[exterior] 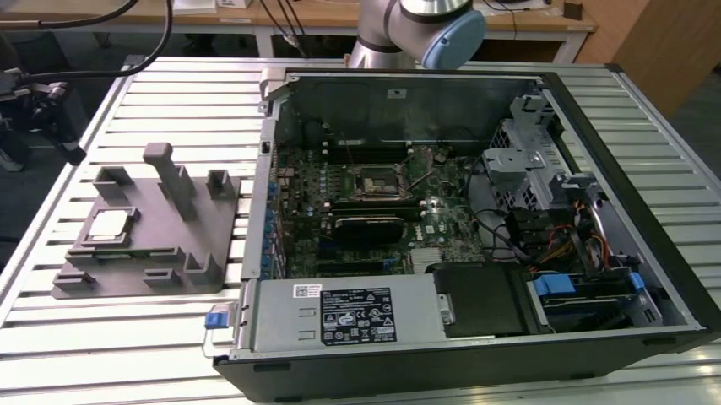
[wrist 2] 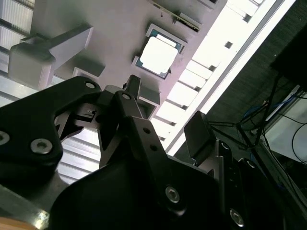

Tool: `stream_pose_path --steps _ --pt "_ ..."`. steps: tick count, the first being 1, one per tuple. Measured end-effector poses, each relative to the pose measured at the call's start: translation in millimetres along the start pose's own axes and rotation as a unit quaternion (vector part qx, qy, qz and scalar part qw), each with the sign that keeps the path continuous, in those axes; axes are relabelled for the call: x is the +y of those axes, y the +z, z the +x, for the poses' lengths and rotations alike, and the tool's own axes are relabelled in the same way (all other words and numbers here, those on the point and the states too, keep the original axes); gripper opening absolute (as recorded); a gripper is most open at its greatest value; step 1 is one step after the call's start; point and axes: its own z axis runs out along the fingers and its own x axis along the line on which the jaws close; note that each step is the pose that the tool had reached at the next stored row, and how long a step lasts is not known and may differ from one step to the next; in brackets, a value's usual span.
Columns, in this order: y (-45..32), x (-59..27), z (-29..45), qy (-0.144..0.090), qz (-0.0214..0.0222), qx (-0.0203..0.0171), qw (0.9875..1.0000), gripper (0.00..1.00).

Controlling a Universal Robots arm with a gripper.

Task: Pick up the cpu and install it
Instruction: 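Pick up the cpu and move it towards the insertion slot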

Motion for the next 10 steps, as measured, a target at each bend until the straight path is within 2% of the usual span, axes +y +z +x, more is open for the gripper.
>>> stream_pose_path --steps 10 --pt "8.9 -0.5 -0.1 0.000 0.0010 0.0001 1.0000 0.64"
